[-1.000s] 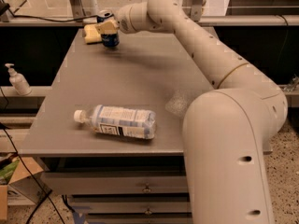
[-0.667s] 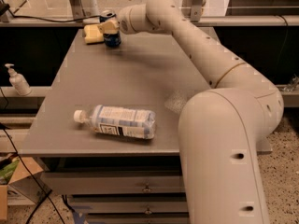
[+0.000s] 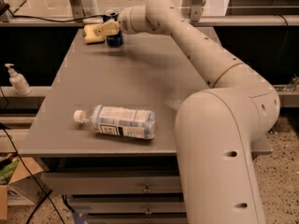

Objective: Move pepsi can near sponge

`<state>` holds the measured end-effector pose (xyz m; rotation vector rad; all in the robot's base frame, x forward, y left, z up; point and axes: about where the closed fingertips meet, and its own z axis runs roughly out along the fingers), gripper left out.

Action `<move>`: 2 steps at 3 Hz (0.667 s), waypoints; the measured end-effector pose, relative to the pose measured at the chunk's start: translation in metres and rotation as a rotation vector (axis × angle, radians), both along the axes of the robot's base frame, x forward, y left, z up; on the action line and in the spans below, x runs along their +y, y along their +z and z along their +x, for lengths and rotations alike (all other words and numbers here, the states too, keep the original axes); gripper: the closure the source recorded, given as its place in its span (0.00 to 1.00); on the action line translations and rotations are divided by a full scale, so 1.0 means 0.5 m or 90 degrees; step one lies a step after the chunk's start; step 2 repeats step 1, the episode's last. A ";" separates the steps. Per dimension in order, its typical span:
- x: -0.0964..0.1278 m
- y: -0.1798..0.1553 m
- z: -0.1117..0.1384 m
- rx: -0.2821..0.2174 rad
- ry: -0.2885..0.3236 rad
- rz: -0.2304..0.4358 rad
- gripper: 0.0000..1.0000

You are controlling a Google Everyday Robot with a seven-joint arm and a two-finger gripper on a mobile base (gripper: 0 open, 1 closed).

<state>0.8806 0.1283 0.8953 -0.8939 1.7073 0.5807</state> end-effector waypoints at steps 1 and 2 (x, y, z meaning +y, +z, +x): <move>0.000 0.000 0.000 0.000 0.000 0.000 0.00; 0.000 0.000 0.000 0.000 0.000 0.000 0.00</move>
Offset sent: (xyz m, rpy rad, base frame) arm 0.0000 0.0000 0.0000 0.0000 0.0000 0.0000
